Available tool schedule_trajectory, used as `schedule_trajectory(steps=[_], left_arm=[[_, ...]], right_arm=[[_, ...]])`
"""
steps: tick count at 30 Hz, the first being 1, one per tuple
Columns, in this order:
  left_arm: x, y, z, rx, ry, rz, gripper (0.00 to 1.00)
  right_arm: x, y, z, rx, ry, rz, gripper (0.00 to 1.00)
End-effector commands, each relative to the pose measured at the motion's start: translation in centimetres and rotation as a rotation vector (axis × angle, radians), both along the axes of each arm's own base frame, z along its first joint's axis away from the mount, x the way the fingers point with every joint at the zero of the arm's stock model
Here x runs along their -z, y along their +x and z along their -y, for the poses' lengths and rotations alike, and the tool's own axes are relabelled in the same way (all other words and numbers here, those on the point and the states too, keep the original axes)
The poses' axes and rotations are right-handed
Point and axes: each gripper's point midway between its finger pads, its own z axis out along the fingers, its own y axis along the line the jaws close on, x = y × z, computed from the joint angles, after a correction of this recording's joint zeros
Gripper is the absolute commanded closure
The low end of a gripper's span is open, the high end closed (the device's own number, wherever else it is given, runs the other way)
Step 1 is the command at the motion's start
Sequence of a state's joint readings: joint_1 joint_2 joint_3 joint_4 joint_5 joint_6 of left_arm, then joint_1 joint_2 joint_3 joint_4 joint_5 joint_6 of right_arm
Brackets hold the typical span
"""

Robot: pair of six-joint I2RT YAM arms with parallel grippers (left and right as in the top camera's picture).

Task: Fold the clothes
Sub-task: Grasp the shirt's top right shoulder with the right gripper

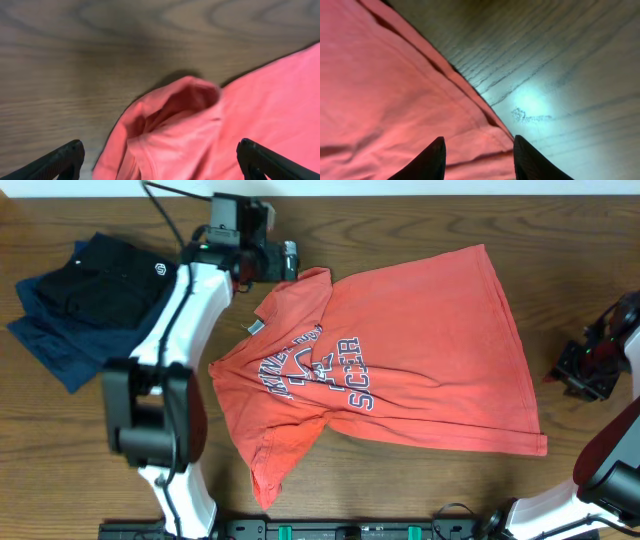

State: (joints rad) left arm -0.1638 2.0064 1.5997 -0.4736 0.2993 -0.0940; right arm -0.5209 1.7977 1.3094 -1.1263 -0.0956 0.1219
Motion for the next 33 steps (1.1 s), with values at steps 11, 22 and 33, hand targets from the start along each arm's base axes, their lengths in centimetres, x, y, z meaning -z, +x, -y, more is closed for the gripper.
schedule_trajectory(steps=[11, 22, 33], left_arm=[[6.0, -1.2, 0.9, 0.053, 0.009, -0.13, 0.4], [7.3, -2.3, 1.5, 0.067, 0.015, -0.165, 0.42], [7.8, -2.8, 1.2, 0.065, 0.02, -0.195, 0.94]], right_arm=[[-1.4, 1.7, -1.6, -0.087, -0.009, 0.048, 0.59], [-1.4, 1.8, -1.8, -0.096, -0.009, 0.047, 0.6], [-1.4, 2.1, -1.7, -0.096, -0.014, 0.058, 0.64]])
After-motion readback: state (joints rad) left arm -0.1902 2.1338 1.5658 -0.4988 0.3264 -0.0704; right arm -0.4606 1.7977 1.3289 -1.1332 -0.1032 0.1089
